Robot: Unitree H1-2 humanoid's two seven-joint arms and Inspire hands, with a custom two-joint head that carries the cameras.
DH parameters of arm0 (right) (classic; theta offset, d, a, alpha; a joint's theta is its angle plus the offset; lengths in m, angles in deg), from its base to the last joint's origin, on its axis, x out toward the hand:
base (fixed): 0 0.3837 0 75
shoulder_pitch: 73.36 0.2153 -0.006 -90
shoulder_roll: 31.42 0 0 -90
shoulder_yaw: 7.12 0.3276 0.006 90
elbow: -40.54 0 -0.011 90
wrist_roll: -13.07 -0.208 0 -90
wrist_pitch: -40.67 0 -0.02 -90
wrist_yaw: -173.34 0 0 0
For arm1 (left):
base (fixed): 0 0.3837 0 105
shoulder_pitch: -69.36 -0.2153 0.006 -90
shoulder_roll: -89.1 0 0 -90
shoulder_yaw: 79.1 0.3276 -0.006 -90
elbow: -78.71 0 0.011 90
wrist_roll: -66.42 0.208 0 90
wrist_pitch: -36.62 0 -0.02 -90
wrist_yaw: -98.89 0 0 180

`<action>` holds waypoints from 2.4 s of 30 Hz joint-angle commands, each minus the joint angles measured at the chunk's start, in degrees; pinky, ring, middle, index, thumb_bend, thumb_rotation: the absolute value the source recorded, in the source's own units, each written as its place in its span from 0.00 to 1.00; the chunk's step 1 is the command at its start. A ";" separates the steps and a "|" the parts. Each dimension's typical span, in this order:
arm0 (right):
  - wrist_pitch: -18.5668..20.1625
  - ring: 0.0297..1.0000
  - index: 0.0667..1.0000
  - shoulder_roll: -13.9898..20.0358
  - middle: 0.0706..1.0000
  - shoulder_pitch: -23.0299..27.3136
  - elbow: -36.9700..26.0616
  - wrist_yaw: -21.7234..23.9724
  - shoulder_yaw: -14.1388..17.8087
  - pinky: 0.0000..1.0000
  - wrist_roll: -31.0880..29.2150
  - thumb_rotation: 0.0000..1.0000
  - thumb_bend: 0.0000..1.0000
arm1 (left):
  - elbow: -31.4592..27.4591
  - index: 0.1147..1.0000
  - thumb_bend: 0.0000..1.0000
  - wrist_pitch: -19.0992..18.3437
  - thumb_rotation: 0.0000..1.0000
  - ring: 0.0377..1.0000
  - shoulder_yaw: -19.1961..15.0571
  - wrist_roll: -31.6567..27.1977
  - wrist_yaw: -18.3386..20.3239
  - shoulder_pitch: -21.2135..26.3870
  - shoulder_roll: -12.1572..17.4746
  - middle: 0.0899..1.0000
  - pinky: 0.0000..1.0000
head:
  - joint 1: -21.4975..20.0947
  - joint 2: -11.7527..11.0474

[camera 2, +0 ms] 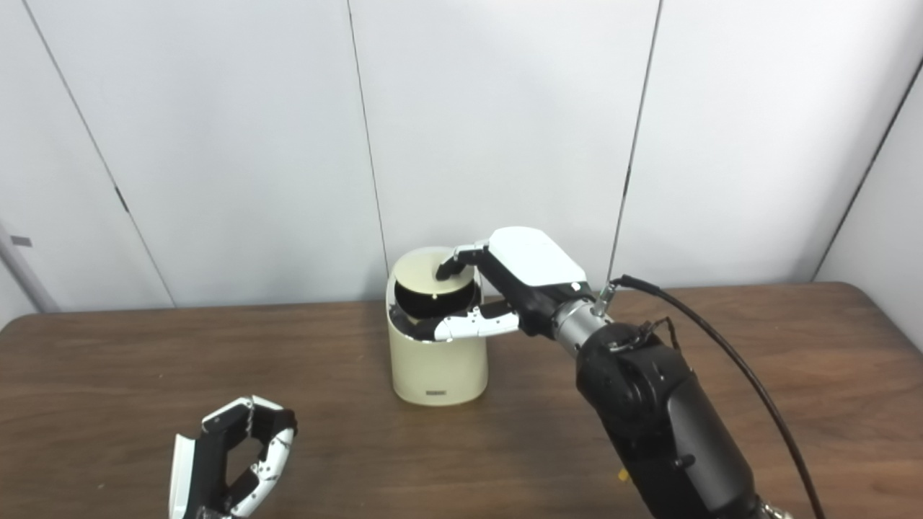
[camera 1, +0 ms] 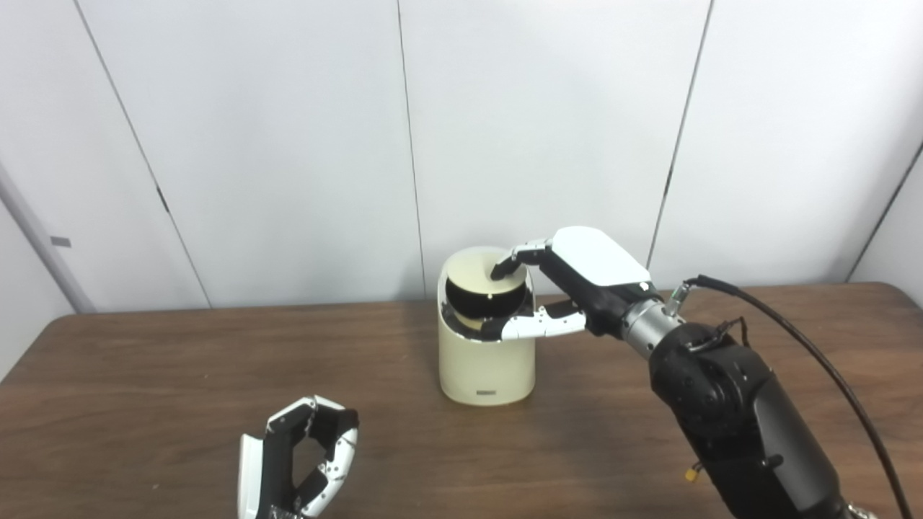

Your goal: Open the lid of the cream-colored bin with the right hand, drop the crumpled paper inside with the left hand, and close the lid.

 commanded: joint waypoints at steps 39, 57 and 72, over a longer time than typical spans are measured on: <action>-4.96 0.81 0.67 0.73 0.71 2.62 -2.57 11.20 -13.87 0.83 20.53 0.88 0.90 | 1.46 0.32 0.30 0.55 0.42 0.35 0.36 2.42 -0.87 1.48 -1.98 0.35 0.32 | -0.61 -0.48; -4.55 0.78 0.66 -2.62 0.70 -1.43 -5.64 4.19 -4.02 0.80 15.39 0.83 0.88 | 3.64 0.32 0.29 1.81 0.38 0.35 -0.19 1.84 -1.02 2.25 -1.09 0.34 0.32 | -1.59 -1.40; -4.54 0.80 0.69 -3.46 0.72 -4.14 -11.45 0.53 2.62 0.81 10.76 0.86 0.88 | 4.20 0.32 0.28 2.03 0.34 0.35 -0.55 1.48 -0.62 2.38 -0.63 0.35 0.32 | -2.28 -1.81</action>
